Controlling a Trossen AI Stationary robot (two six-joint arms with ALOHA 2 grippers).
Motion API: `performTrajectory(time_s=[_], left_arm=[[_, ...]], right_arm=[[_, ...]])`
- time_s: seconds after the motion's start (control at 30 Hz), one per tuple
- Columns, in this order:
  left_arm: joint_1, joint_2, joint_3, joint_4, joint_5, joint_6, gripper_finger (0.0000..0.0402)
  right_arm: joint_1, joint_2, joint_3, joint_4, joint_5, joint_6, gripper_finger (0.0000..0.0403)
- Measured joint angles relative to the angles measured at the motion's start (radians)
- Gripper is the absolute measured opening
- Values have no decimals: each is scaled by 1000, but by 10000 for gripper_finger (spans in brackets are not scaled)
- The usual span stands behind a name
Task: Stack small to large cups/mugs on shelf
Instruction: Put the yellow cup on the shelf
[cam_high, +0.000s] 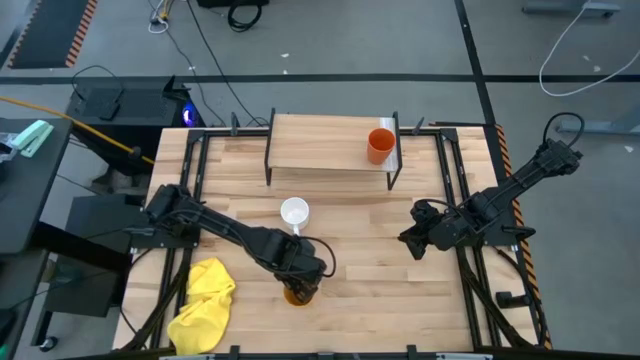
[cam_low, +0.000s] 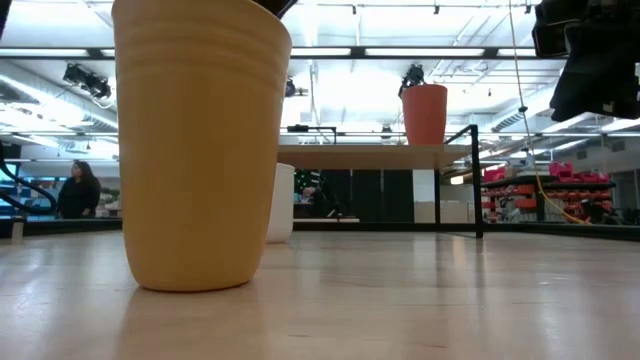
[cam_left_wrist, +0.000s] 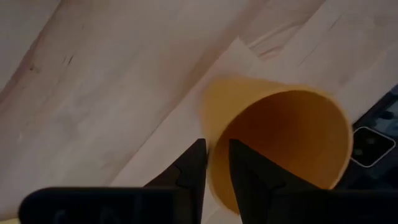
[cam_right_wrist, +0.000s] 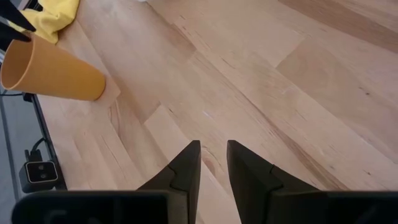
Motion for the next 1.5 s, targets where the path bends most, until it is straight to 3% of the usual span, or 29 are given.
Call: performTrajectory(time_s=[0.37,0.7,1.17,1.33,1.5], left_arm=[[-4,32,-1,8,17,1,74],[-4,27,-1,11,16,-33,12],[3,22,3,7,18,-44,12],[22,21,88,-60,11,-2,11],[63,20,255,-210,-38,74,11]], right_arm=[[0,0,0,0,0,0,87],[0,0,0,-3,0,0,87],[0,0,0,-3,15,-24,87],[0,0,0,-3,15,-26,87],[0,0,0,-2,15,-26,87]])
